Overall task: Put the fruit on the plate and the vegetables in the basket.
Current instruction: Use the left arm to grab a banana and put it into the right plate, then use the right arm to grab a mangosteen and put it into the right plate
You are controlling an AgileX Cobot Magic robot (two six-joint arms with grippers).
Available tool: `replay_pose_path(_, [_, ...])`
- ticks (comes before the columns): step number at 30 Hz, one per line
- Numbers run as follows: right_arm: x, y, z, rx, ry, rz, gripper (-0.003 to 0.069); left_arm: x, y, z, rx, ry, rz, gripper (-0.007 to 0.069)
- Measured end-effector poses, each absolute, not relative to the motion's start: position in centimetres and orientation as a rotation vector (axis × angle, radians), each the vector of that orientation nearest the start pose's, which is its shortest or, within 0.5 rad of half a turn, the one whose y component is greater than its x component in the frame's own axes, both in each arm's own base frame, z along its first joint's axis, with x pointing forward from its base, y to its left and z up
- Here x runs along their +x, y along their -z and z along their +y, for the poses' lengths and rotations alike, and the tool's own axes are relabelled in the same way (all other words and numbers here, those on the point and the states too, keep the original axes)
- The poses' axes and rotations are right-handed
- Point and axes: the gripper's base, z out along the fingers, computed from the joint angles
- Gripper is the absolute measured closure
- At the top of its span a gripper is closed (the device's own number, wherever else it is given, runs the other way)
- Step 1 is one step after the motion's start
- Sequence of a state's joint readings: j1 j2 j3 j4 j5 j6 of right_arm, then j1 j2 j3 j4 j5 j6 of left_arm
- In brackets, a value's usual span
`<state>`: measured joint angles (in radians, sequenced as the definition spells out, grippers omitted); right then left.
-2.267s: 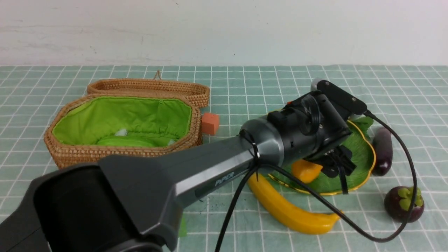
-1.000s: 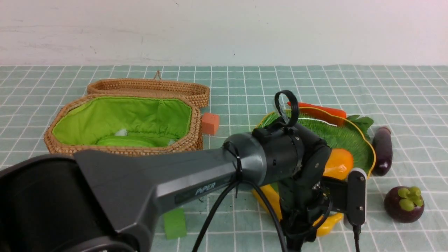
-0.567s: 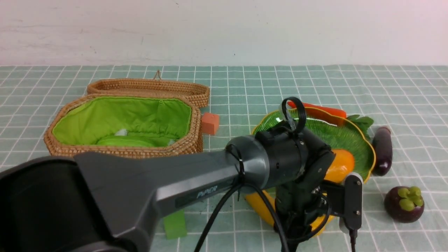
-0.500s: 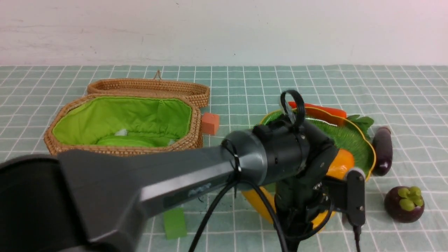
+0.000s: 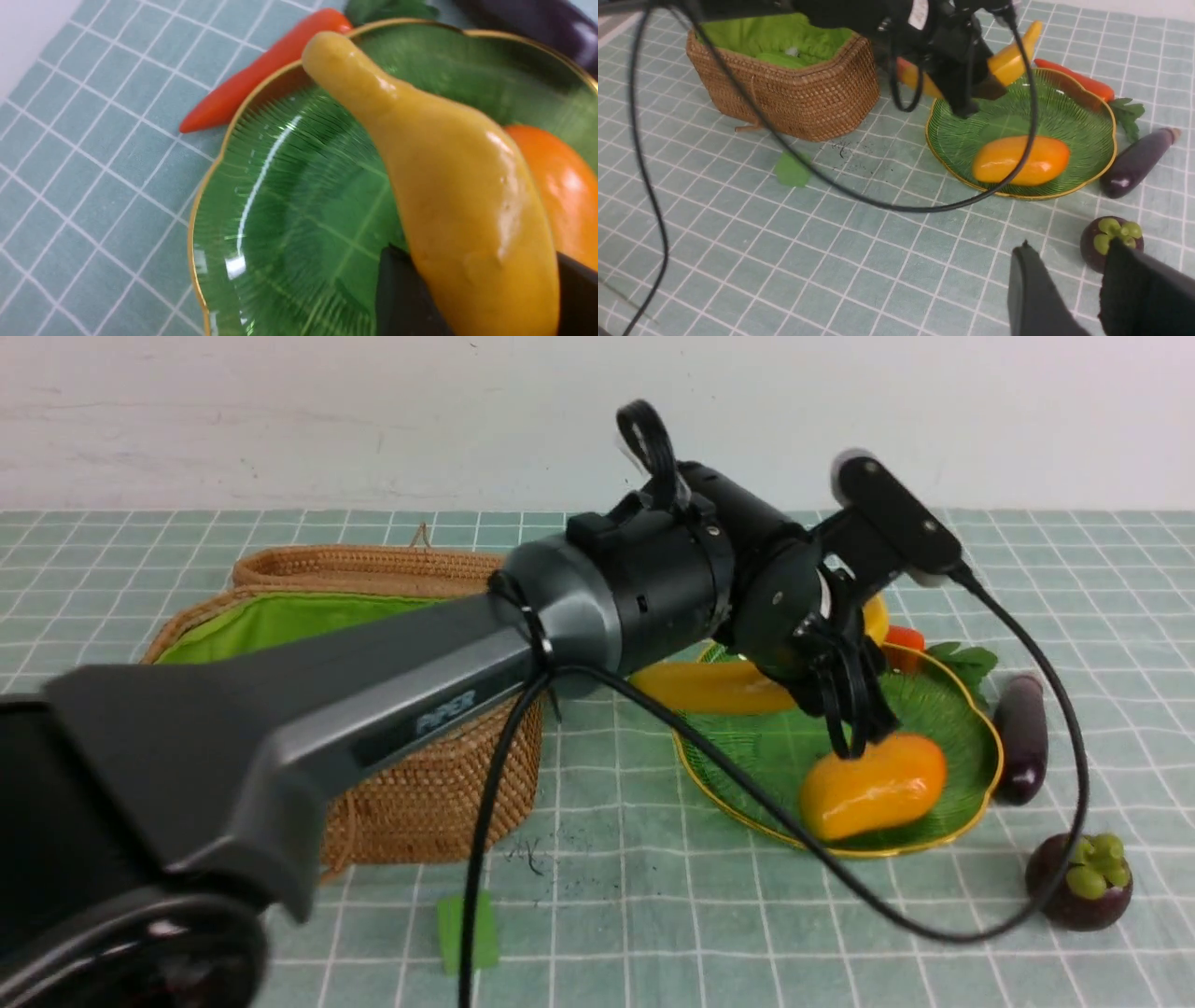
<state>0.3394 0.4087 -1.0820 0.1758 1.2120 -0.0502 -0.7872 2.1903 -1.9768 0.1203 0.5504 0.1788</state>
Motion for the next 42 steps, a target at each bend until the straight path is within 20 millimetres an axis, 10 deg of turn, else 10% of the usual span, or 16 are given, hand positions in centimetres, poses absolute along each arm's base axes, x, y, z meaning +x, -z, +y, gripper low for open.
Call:
replay_pose_path(12, [-0.4, -41.9, 1.8, -0.452, -0.433, 2.009, 0.0425, 39.5, -22.8, -38.6, 1.089, 0.222, 1.929, 0.0298])
replay_pose_path(21, [-0.4, -41.8, 1.6, -0.406, -0.424, 2.035, 0.0425, 39.0, -23.7, -38.1, 1.036, 0.248, 2.011, 0.0060])
replay_pose_path(27, [-0.2, -41.7, 1.2, -0.346, -0.398, 2.049, 0.0422, 36.6, -29.8, -35.6, 0.956, 0.274, 2.141, 0.0062])
replay_pose_path(31, [0.5, -41.6, 1.5, -0.328, -0.404, 2.088, 0.0421, 32.1, -38.1, -31.1, 0.858, 0.297, 2.265, 0.0340])
replay_pose_path(35, [3.7, -41.3, 2.8, -0.332, -0.419, 2.218, 0.0421, 27.7, -44.7, -26.7, 0.814, 0.320, 2.244, 0.0624])
replay_pose_path(42, [11.9, -39.1, 5.7, -0.402, -0.370, 2.433, 0.0421, 20.9, -48.5, -19.9, 0.722, 0.386, 2.197, 0.0638])
